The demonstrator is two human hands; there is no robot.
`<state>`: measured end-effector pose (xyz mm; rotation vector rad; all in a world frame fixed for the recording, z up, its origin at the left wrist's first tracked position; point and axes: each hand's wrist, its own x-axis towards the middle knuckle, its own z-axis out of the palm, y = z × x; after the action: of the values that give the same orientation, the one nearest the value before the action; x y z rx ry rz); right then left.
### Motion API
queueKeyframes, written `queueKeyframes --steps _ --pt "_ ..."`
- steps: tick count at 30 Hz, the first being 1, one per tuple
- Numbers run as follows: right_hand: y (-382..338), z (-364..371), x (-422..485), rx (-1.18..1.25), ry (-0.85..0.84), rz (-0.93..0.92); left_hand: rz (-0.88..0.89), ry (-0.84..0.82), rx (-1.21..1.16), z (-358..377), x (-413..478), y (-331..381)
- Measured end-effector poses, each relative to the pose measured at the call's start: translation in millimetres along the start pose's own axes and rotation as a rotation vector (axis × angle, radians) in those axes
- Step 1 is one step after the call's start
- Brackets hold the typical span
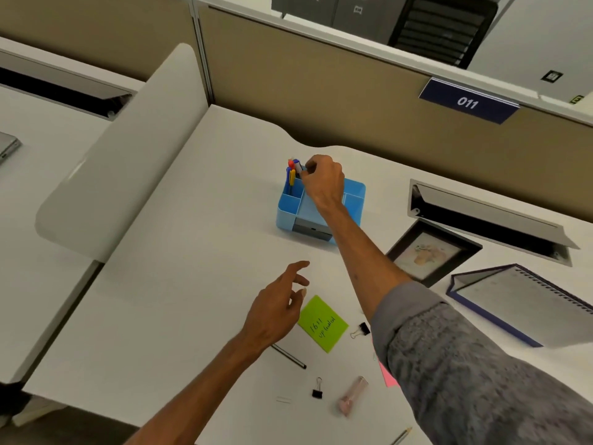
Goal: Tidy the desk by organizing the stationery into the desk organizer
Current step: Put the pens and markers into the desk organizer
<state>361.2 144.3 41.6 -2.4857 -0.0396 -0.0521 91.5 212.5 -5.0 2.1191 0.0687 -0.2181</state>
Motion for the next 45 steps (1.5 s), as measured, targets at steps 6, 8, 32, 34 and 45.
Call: queueKeyframes --steps 6,8,32,34,45 --pt "21 -26 -52 0.133 0.061 -0.016 -0.028 -0.027 0.003 14 -7 11" --pt "43 -45 -86 0.197 0.102 0.008 -0.003 -0.049 0.009 31 -6 22" --pt "339 -256 -437 0.346 0.402 0.657 0.27 -0.415 0.305 334 -81 178" --pt "353 -266 -447 0.347 0.421 0.676 0.271 -0.423 0.338 351 -85 182" --pt "395 -312 -463 0.35 0.504 0.728 0.364 -0.517 0.582 407 -99 187"
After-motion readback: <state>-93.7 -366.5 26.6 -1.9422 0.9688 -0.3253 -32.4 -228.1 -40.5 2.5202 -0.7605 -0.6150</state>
